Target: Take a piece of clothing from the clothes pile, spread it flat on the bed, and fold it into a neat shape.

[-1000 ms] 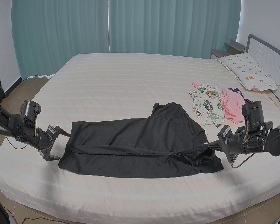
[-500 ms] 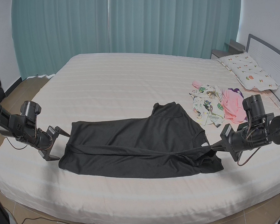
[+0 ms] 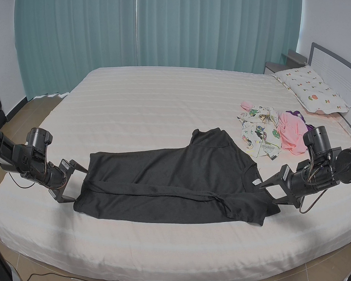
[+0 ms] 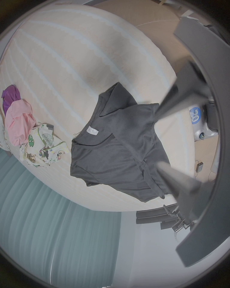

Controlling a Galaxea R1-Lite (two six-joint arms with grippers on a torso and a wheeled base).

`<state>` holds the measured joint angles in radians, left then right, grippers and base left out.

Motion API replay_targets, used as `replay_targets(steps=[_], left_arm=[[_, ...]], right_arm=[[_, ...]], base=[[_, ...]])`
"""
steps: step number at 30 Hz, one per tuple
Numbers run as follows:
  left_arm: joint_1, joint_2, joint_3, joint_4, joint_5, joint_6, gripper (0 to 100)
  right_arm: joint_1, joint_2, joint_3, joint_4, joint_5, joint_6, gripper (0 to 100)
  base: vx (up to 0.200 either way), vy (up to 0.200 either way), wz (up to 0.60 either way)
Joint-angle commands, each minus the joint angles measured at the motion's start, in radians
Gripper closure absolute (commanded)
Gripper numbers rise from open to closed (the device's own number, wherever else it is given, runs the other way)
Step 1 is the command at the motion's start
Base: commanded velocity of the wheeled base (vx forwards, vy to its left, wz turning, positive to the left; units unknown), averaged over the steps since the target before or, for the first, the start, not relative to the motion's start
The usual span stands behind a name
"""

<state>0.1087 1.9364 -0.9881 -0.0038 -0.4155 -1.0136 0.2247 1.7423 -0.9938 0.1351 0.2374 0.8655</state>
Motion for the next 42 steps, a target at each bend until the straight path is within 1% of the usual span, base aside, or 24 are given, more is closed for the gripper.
replay_targets(steps=[1,7,10,12,15,17,19,24,29,30,32,33,36,42], left_arm=[[0.0,0.006,0.0,-0.001,0.0,0.0,0],[0.002,0.001,0.0,-0.002,-0.005,0.009,0],[0.002,0.007,-0.012,-0.005,0.0,0.012,0],[0.002,0.013,-0.034,-0.005,0.004,0.015,0],[0.002,0.03,-0.073,-0.004,0.006,0.03,0],[0.0,0.049,-0.09,-0.004,0.009,0.043,0],[-0.003,0.079,-0.141,0.001,0.011,0.05,0],[-0.04,0.134,-0.17,-0.001,0.017,0.05,0],[-0.067,0.174,-0.182,-0.002,0.063,0.05,0],[-0.078,0.19,-0.192,-0.002,0.092,0.05,0],[-0.083,0.196,-0.196,-0.002,0.104,0.05,0],[-0.087,0.207,-0.207,-0.002,0.133,0.049,0],[-0.089,0.21,-0.211,-0.002,0.136,0.046,0],[-0.089,0.211,-0.215,-0.002,0.138,0.043,0]], right_arm=[[-0.002,0.029,0.009,-0.008,-0.003,0.0,0],[-0.041,0.086,0.011,-0.034,-0.013,-0.002,0],[-0.061,0.129,0.02,-0.075,-0.013,-0.005,0],[-0.077,0.161,0.04,-0.144,-0.015,-0.007,0],[-0.077,0.178,0.067,-0.207,-0.015,-0.016,0],[-0.077,0.18,0.072,-0.224,-0.013,-0.023,0],[-0.079,0.183,0.077,-0.239,-0.013,-0.026,0],[-0.088,0.195,0.083,-0.273,-0.015,-0.028,0],[-0.096,0.201,0.098,-0.328,-0.012,-0.028,0],[-0.096,0.206,0.101,-0.344,-0.012,-0.033,0],[-0.096,0.212,0.103,-0.348,-0.012,-0.036,0],[-0.094,0.223,0.1,-0.364,-0.012,-0.042,0],[-0.093,0.226,0.096,-0.371,-0.01,-0.042,0],[-0.091,0.264,0.089,-0.437,-0.006,-0.036,0]], base=[[0.0,0.0,0.0],[0.0,0.0,0.0],[0.0,0.0,0.0],[0.0,0.0,0.0],[0.0,0.0,0.0],[0.0,0.0,0.0],[0.0,0.0,0.0],[0.0,0.0,0.0],[0.0,0.0,0.0],[0.0,0.0,0.0],[0.0,0.0,0.0],[0.0,0.0,0.0],[0.0,0.0,0.0],[0.0,0.0,0.0]])
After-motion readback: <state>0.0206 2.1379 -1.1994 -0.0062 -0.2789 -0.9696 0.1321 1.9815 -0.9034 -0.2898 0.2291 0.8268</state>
